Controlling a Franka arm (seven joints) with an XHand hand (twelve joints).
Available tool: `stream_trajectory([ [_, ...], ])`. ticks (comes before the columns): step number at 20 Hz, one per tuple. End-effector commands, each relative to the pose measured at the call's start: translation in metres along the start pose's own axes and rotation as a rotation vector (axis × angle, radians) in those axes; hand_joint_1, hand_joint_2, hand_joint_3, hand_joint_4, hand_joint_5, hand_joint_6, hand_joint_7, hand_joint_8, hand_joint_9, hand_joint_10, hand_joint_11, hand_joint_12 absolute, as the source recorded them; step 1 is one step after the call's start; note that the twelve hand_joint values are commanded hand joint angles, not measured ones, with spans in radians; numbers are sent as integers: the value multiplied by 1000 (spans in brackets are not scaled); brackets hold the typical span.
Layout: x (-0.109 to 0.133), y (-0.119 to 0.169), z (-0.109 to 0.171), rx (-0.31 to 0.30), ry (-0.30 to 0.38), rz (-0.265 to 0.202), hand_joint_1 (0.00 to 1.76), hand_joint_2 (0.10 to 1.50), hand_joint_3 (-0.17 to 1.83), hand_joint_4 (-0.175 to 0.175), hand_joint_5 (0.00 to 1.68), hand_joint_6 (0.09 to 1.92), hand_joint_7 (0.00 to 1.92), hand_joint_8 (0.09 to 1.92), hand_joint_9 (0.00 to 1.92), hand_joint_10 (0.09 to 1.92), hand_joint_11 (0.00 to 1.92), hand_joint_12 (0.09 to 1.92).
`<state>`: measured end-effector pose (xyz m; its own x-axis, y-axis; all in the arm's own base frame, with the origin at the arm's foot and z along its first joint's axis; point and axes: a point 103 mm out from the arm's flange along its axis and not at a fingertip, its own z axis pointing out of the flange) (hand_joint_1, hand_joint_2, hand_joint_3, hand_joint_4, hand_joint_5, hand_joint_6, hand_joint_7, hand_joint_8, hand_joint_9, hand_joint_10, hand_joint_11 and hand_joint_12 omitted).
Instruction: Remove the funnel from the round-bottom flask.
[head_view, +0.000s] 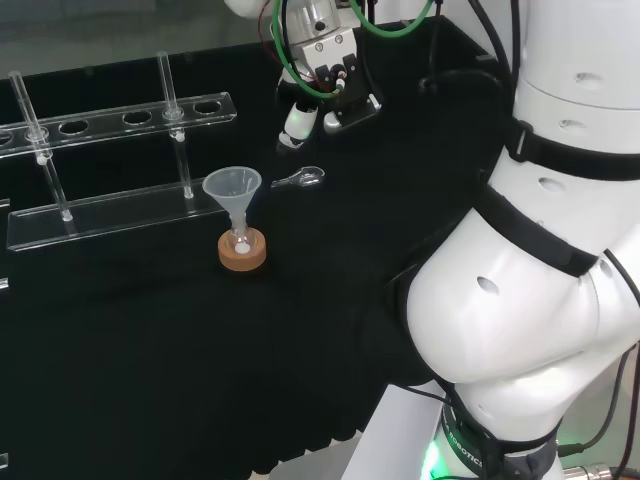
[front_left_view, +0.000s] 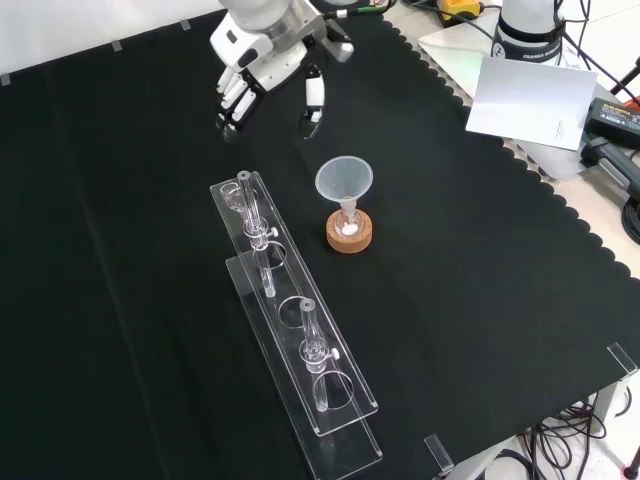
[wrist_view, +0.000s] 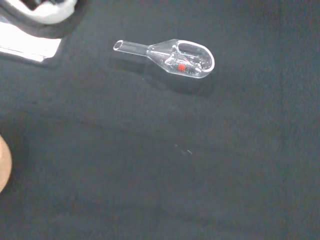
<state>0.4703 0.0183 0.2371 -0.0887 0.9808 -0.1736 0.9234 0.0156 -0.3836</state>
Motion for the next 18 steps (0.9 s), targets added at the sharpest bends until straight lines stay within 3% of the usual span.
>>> stream_trajectory([
  [1, 24, -54, -23, 5, 8, -10, 703, 620, 398, -10, 286, 87, 107, 622, 402, 602, 394, 1374],
  [12, 56, -94, -24, 24, 6, -31, 671, 624, 370, -5, 243, 87, 40, 616, 318, 643, 377, 1409],
  [18, 79, -102, -23, 41, 9, -64, 650, 634, 338, -8, 189, 87, 0, 582, 253, 692, 370, 1423],
])
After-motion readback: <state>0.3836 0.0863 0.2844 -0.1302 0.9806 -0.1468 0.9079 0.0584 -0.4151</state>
